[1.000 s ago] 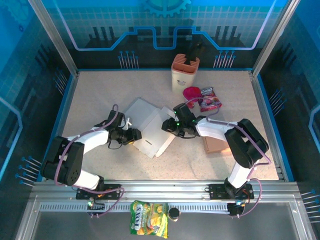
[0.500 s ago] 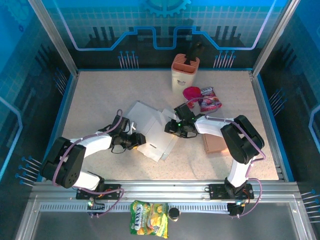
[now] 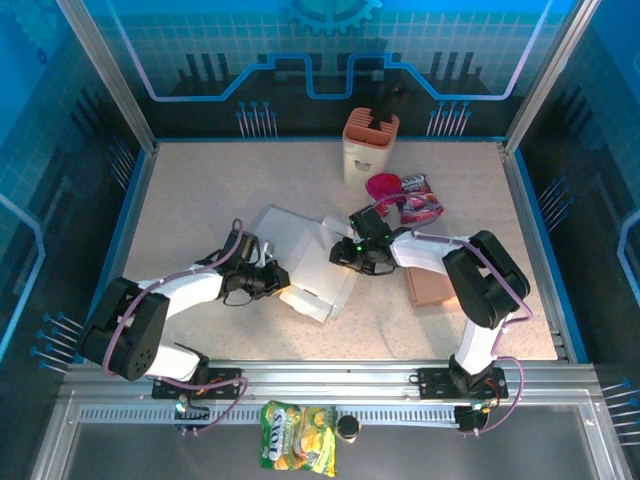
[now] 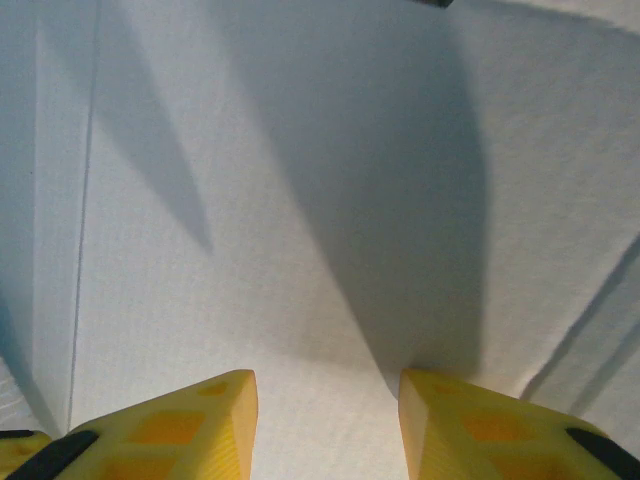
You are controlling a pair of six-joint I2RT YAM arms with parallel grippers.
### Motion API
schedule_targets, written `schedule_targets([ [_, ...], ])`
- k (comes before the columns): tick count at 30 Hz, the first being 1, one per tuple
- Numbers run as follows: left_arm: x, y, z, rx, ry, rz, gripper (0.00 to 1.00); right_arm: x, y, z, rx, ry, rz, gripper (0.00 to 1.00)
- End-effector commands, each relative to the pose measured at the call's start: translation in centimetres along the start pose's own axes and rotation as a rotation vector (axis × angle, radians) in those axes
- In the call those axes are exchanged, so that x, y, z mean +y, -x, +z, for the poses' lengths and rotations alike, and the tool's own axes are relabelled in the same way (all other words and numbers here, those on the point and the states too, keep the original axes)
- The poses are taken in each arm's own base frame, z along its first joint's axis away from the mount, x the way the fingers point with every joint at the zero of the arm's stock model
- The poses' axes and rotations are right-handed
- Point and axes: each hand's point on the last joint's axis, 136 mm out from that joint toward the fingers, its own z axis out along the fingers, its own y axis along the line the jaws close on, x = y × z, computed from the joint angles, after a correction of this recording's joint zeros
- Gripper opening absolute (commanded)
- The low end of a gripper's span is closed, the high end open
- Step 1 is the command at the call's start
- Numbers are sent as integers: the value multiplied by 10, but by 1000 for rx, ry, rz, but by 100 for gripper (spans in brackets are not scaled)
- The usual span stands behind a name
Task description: Fold the paper box
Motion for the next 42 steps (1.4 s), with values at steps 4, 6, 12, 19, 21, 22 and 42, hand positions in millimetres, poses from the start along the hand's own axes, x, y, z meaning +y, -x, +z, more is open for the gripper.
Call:
schedule_targets([
  [4,-27,5,-13,-44,-100,12,0,19,2,-42,-62,87,-41,48],
  [6,-38,10,-22,-72,-139,-1,0,22,6,-62,-109,115,-39,53],
  [12,-70,24,-58,-129,-250,-18,0,3,-2,-100,-156,224,39,69],
  [19,-80,30,-75,-133,-338,-60,0,15,0,-99,-131,484,106,83],
  [21,-82,30,-77,-132,-355,-67,0,22,2,-93,-112,545,139,83],
  [22,-82,30,-78,-132,-359,-69,0,24,3,-90,-106,575,163,84],
  [42,-75,30,-77,-131,-362,-91,0,31,20,-73,-102,719,305,45],
])
